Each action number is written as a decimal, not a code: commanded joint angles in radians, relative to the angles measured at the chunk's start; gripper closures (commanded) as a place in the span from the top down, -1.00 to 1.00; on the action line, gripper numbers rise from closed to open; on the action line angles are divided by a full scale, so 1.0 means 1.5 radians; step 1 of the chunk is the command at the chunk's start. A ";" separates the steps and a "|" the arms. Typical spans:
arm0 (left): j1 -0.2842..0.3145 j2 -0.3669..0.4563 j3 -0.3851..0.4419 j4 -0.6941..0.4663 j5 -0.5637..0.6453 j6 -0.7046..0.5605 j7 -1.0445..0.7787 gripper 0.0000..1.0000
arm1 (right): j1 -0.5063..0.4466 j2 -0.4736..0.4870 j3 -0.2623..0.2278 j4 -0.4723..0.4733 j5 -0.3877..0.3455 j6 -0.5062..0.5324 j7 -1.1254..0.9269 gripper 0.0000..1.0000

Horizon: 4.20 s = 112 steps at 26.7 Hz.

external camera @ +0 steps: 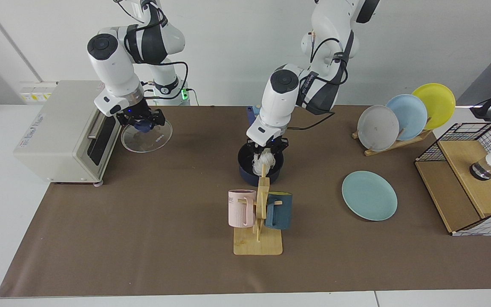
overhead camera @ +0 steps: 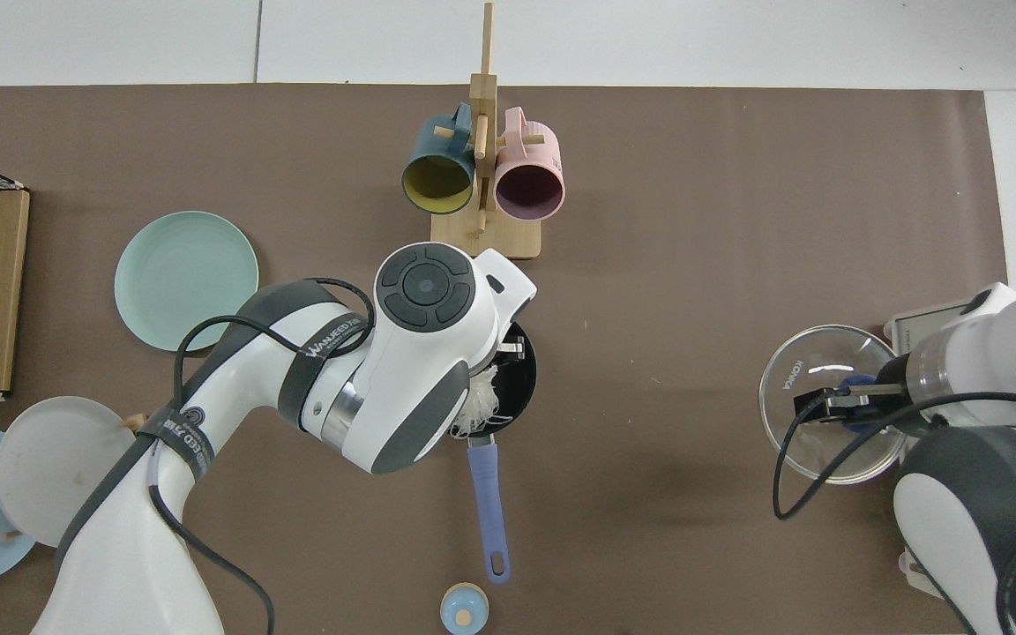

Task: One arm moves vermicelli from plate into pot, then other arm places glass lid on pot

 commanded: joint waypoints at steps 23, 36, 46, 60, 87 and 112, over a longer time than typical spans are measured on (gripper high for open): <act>0.062 -0.036 0.009 0.048 0.008 -0.049 0.006 0.98 | 0.051 -0.027 0.014 0.001 0.020 0.015 0.094 -0.70; 0.130 -0.080 0.008 0.139 0.016 -0.181 0.011 0.98 | 0.211 0.071 0.015 0.068 0.023 0.071 0.318 -0.75; 0.204 -0.163 0.012 0.139 -0.020 -0.265 0.116 0.98 | 0.276 0.165 0.015 0.161 0.065 0.080 0.418 -0.75; 0.232 -0.195 0.037 0.139 -0.024 -0.341 0.223 0.98 | 0.346 0.305 0.014 0.279 0.076 0.118 0.566 -0.77; 0.250 -0.285 0.147 0.067 -0.076 -0.355 0.334 0.99 | 0.360 0.462 0.016 0.417 0.149 0.154 0.638 -0.77; 0.276 -0.286 0.112 0.047 -0.057 -0.352 0.305 0.99 | 0.359 0.461 0.016 0.404 0.148 0.123 0.628 -0.77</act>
